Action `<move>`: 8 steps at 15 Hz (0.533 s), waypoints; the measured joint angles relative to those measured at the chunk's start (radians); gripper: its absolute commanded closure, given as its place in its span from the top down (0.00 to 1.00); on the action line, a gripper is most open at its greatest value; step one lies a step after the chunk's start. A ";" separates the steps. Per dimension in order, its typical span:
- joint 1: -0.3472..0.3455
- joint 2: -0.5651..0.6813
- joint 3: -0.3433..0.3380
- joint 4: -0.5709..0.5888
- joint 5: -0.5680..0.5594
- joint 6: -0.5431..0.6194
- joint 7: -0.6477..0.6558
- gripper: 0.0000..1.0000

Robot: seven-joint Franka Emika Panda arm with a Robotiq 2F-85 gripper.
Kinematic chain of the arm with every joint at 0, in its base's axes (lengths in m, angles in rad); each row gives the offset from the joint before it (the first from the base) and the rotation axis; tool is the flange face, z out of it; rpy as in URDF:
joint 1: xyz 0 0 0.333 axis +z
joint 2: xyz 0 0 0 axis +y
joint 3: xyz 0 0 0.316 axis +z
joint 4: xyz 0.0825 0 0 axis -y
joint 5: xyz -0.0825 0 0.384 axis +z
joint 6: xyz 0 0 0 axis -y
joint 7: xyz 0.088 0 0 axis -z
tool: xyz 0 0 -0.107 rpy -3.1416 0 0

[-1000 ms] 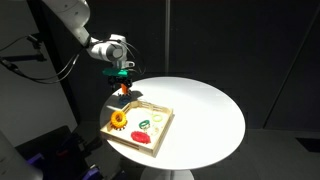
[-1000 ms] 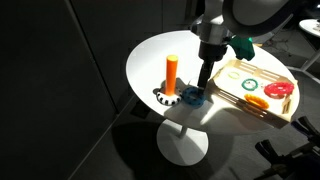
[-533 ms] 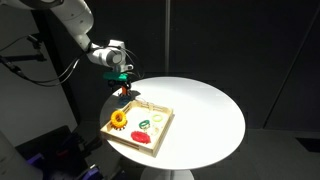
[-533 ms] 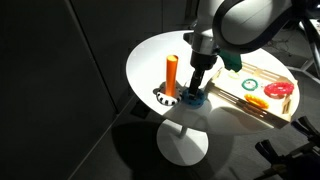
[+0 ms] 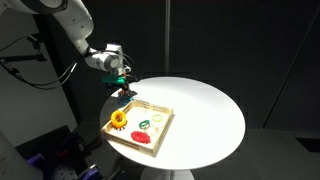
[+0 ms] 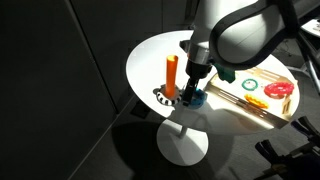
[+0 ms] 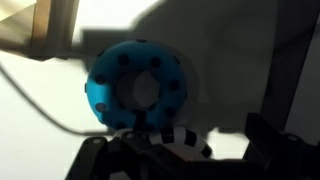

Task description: Put the blue object inside the tray

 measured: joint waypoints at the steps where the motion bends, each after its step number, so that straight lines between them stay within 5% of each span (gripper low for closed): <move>1: 0.003 0.003 0.000 -0.004 -0.003 0.012 0.004 1.00; 8: 0.018 0.011 -0.012 -0.029 -0.062 0.041 0.062 1.00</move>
